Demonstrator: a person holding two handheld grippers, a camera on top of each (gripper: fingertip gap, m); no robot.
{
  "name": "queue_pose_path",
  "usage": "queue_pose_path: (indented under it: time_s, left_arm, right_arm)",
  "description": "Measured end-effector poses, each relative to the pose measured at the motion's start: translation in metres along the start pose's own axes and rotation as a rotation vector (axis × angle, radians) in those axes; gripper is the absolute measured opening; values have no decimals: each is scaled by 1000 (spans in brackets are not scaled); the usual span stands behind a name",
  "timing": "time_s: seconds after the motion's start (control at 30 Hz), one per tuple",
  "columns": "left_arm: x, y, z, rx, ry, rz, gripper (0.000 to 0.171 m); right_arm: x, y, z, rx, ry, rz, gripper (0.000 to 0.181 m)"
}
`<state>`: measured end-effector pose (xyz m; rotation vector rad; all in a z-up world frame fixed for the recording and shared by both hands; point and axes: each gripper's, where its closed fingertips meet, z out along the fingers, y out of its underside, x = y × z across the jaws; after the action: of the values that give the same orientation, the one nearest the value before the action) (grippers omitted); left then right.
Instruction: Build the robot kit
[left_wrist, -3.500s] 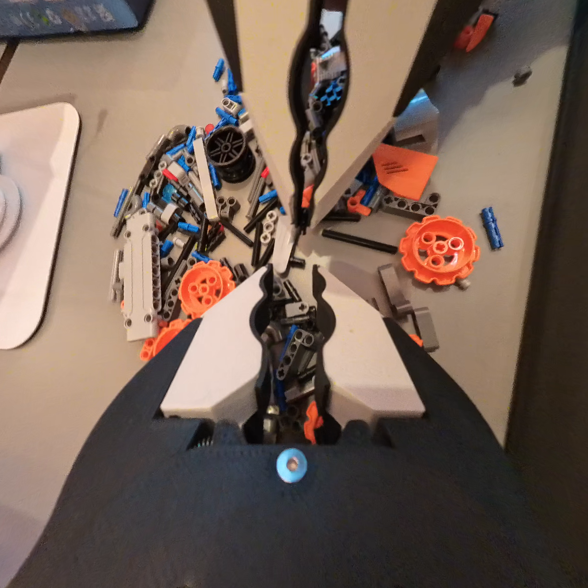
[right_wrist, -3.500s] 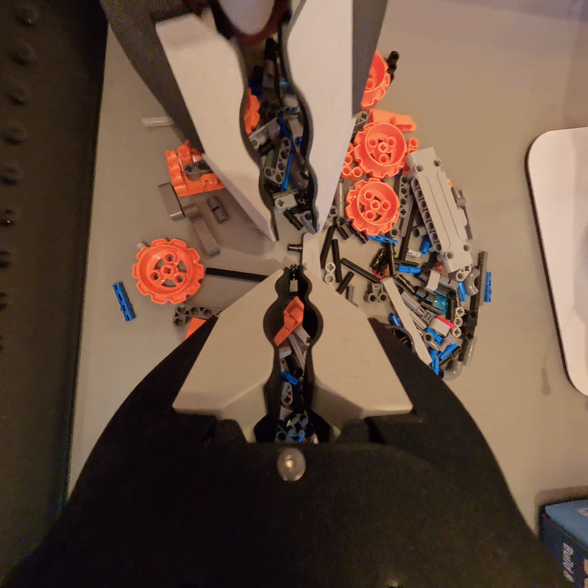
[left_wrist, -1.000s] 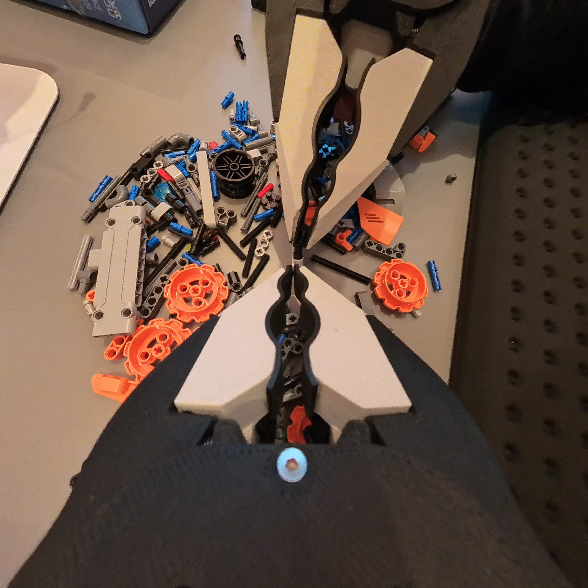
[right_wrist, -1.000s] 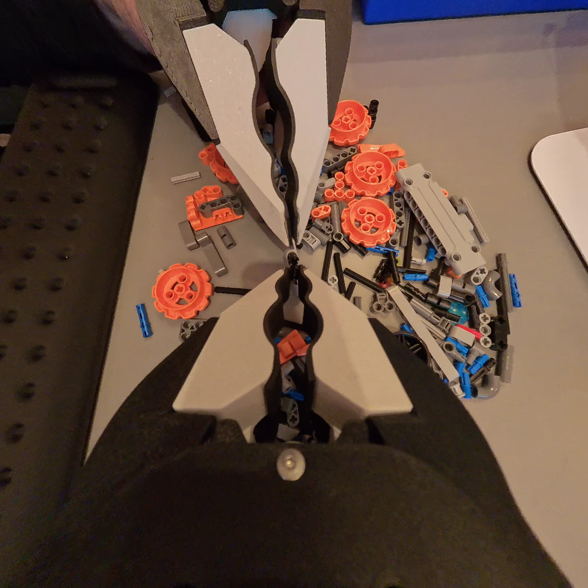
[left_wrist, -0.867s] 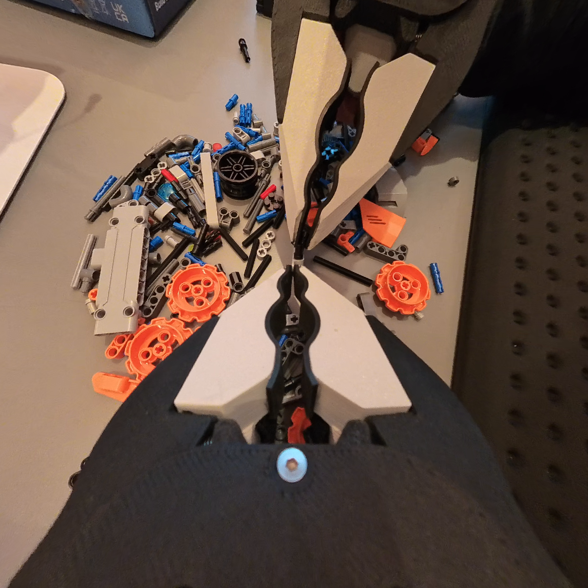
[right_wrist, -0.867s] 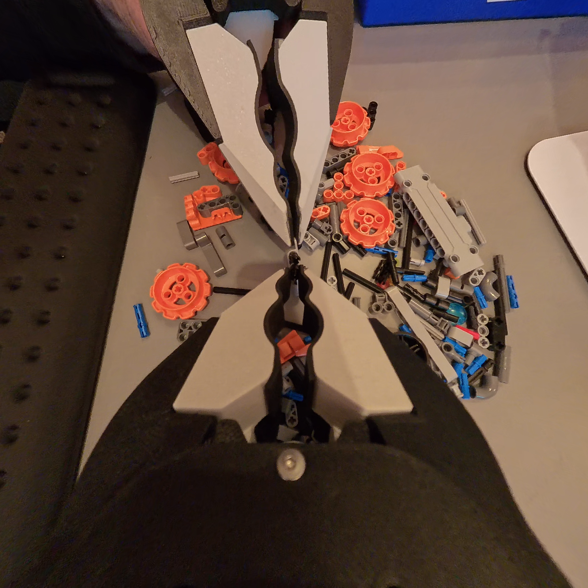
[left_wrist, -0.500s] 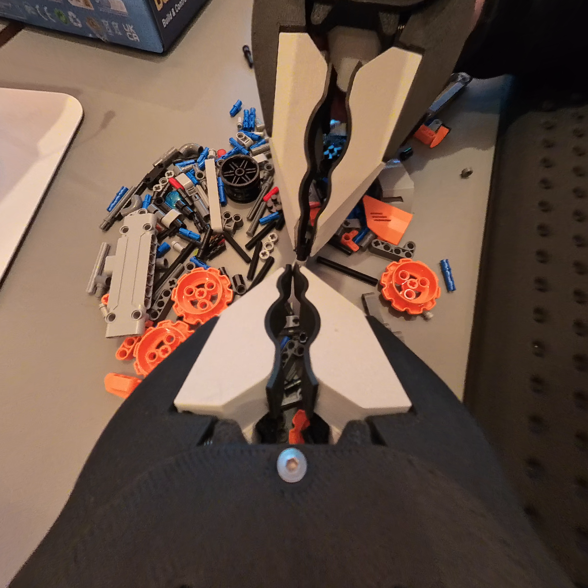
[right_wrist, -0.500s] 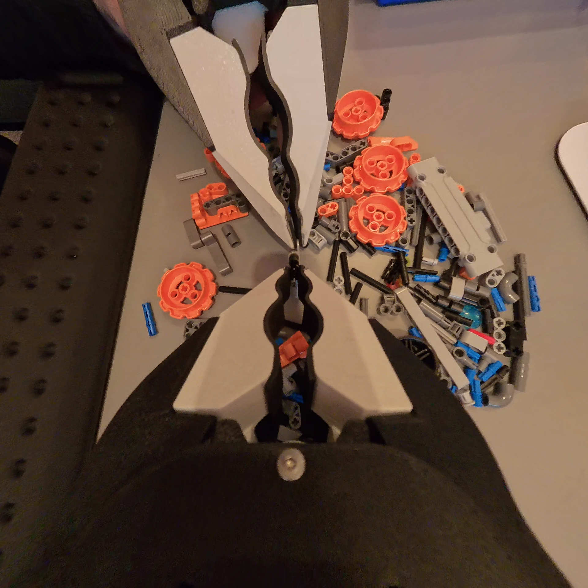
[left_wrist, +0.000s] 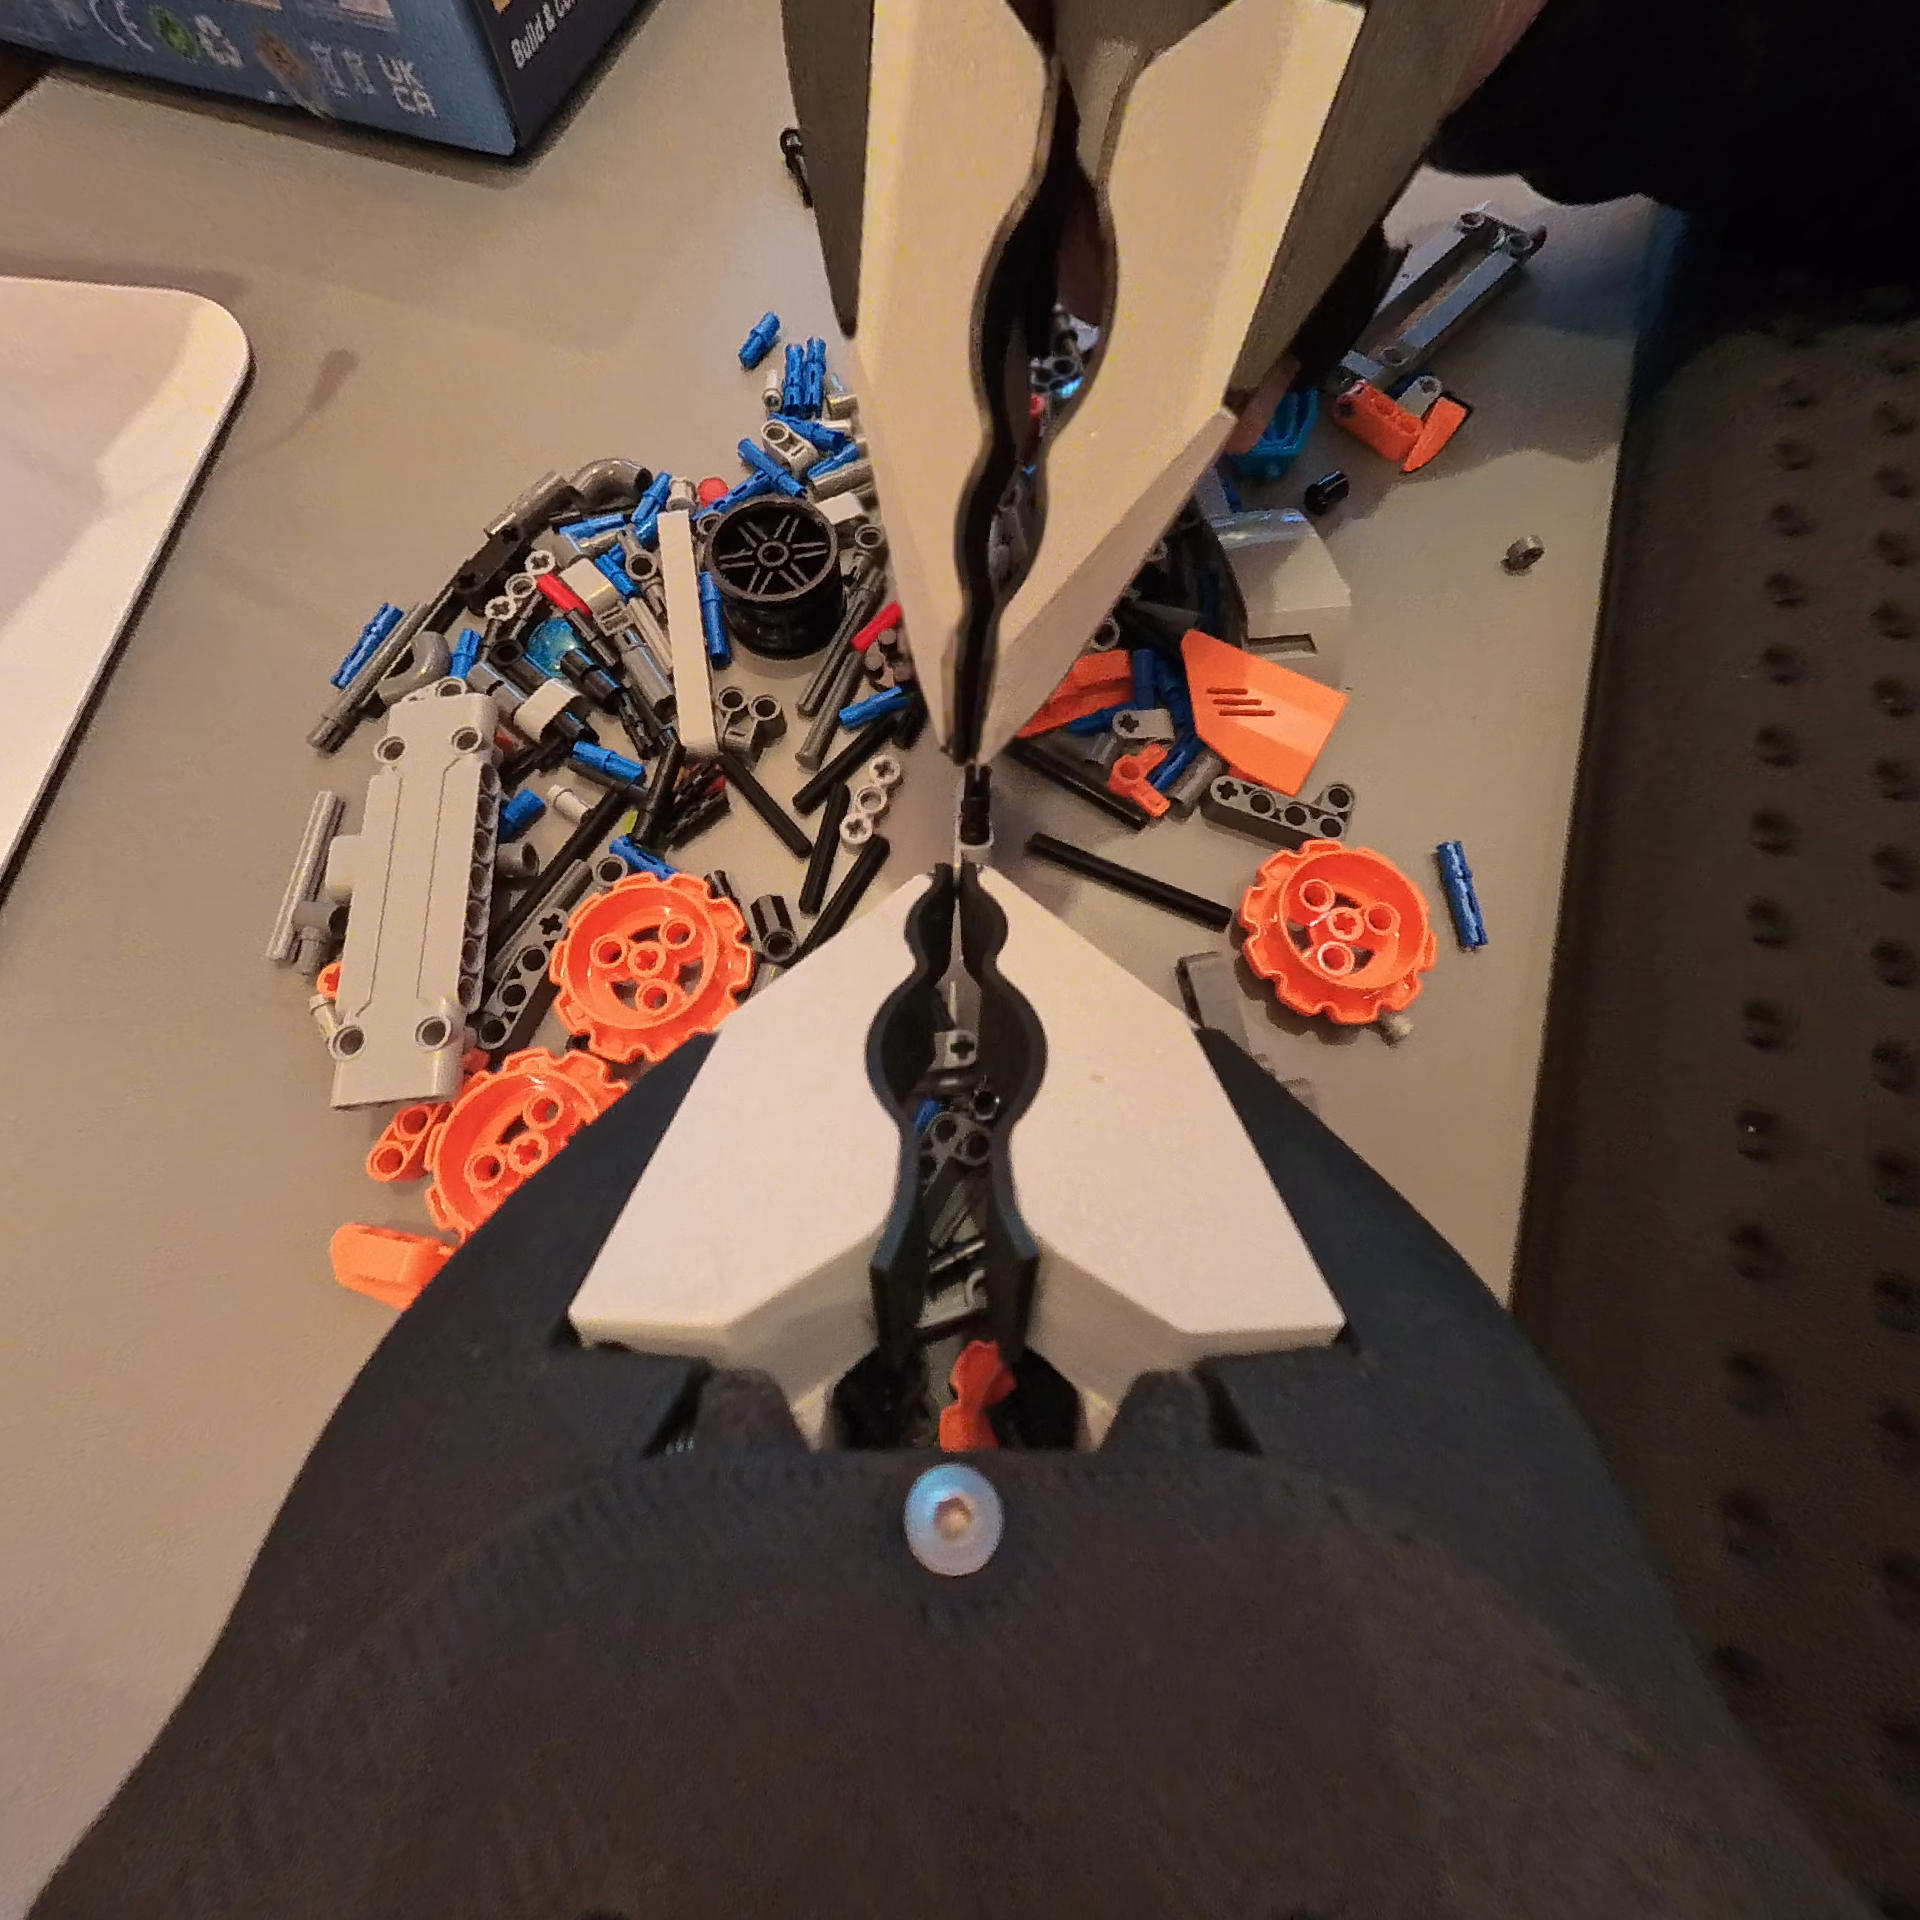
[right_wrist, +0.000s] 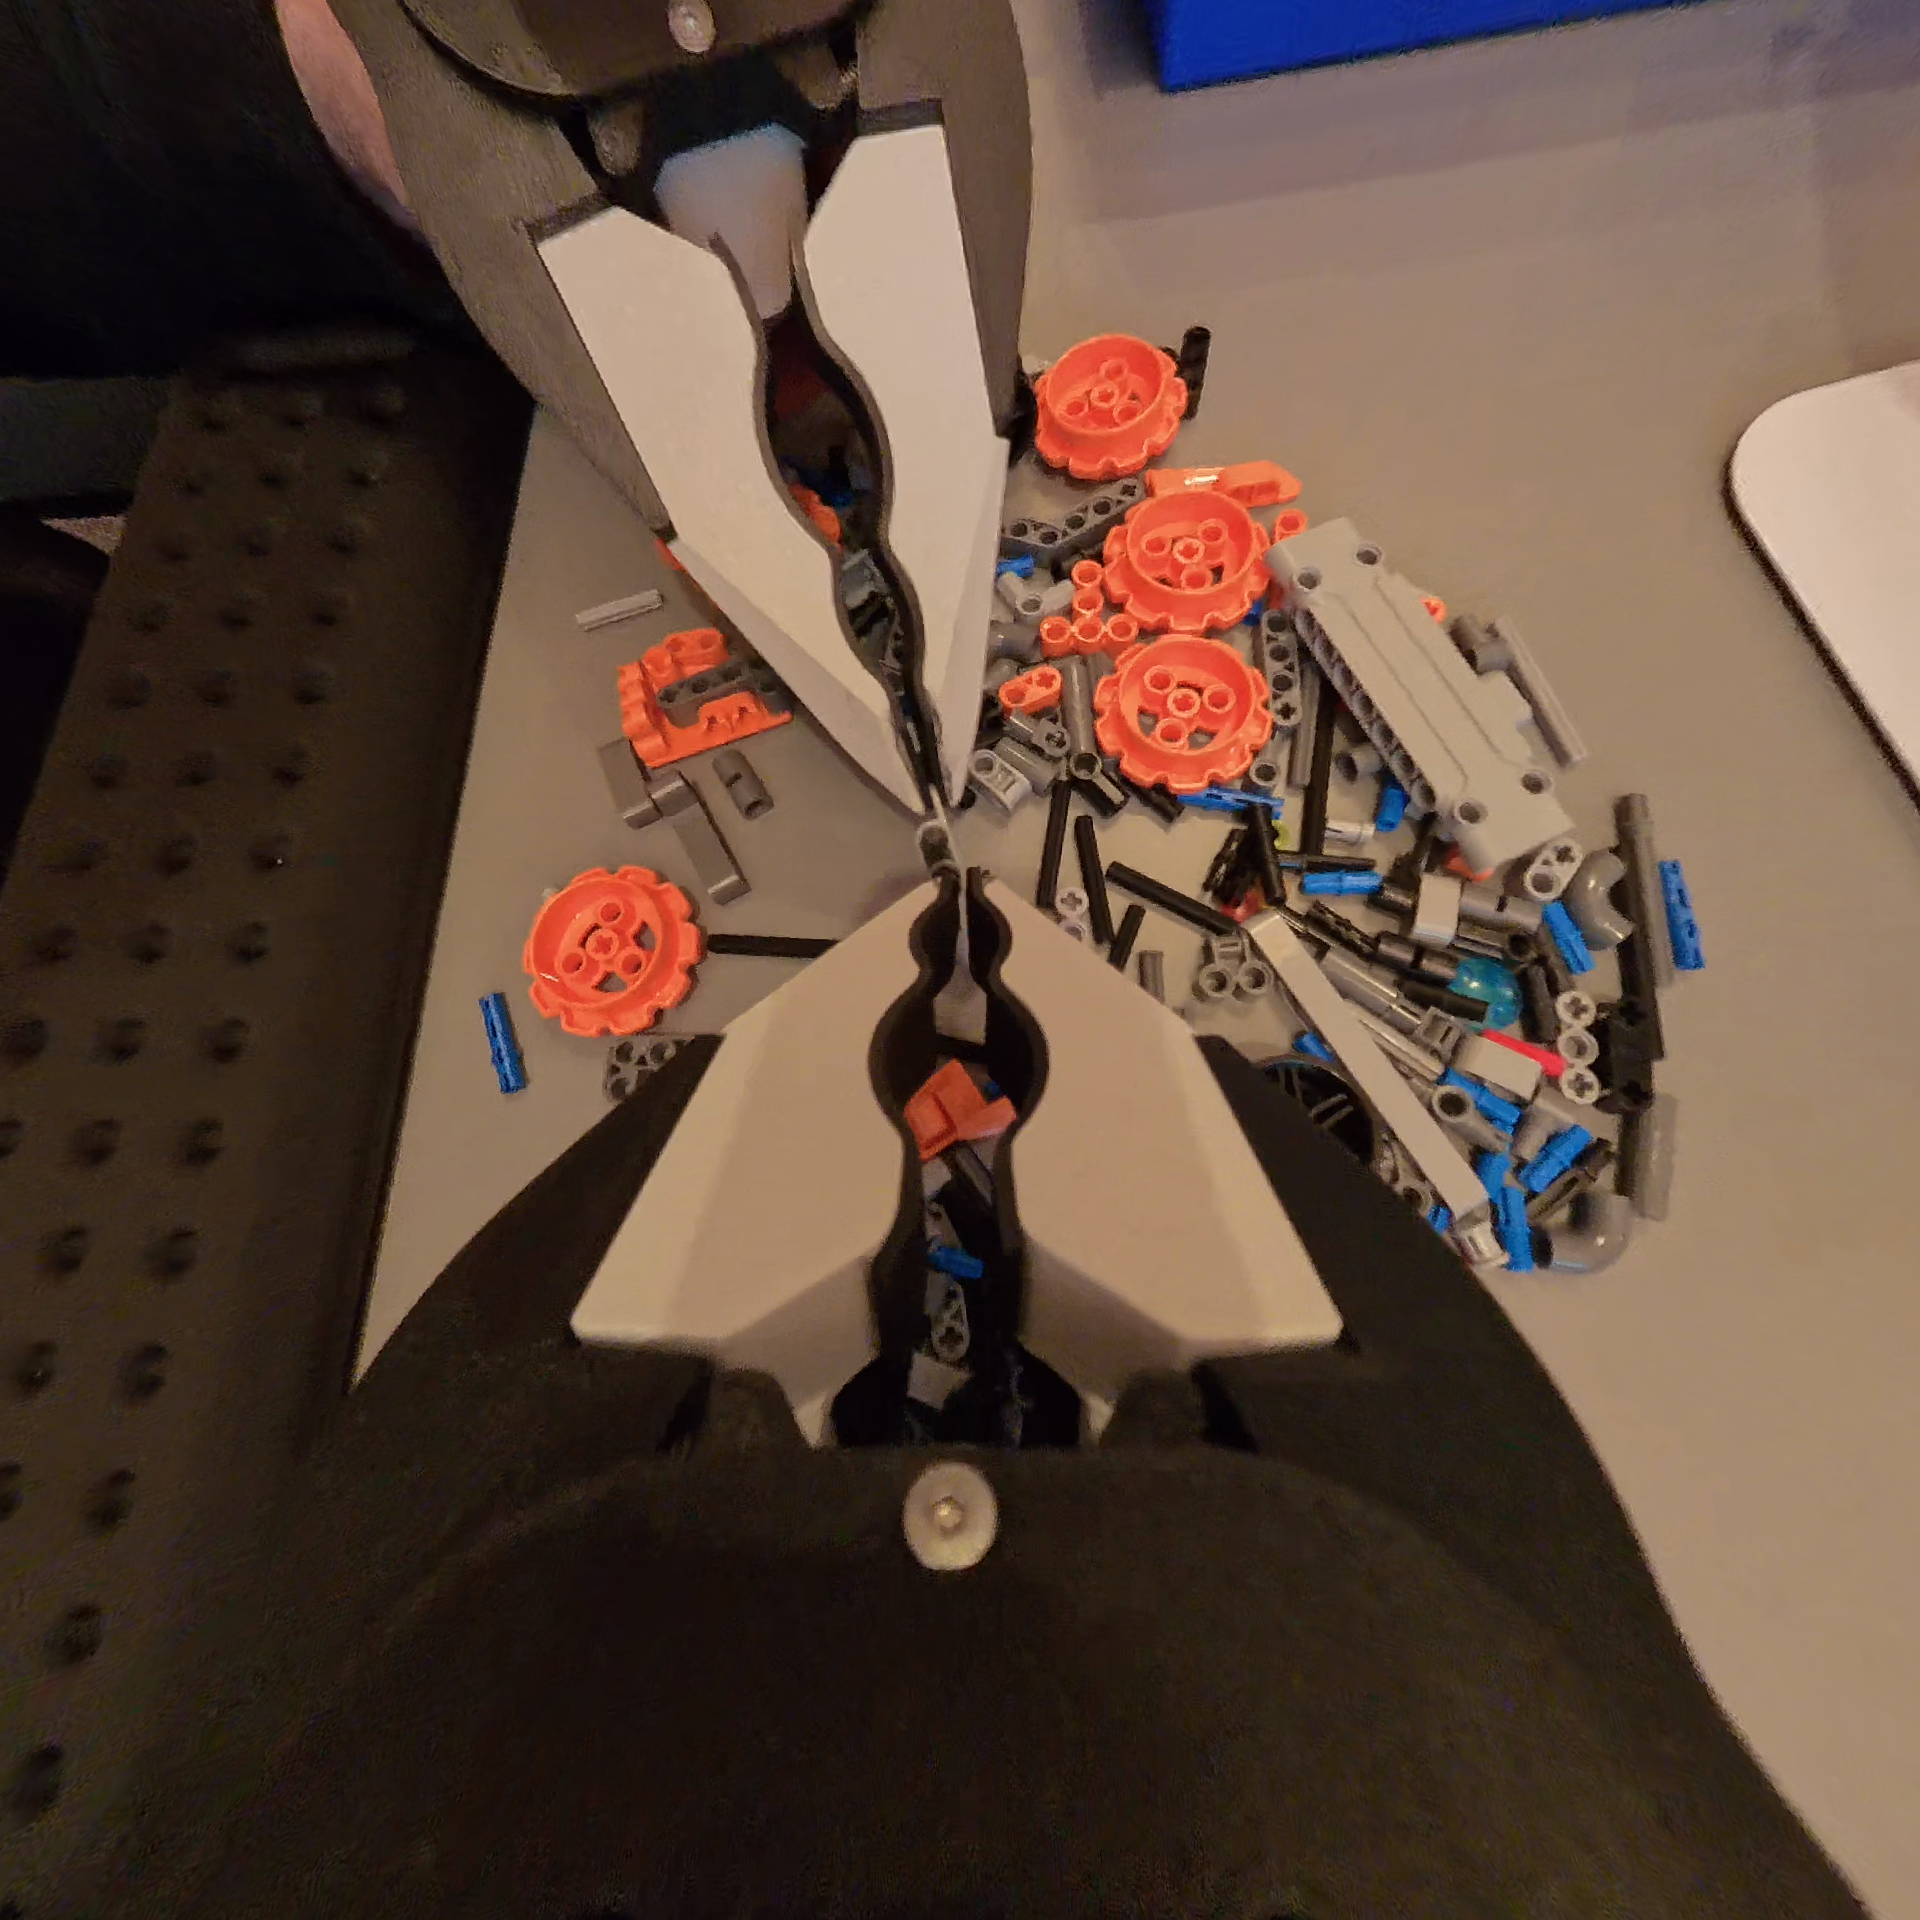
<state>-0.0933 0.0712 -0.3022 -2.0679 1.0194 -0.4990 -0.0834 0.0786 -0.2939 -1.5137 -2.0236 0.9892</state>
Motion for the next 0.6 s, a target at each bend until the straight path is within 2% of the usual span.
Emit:
queue_pose_path:
  time_s: [0.6]
  left_arm:
    - [-5, 2, 2, -19, -41, 23, 0]
  right_arm:
    - [5, -5, 3, -16, 74, -41, 0]
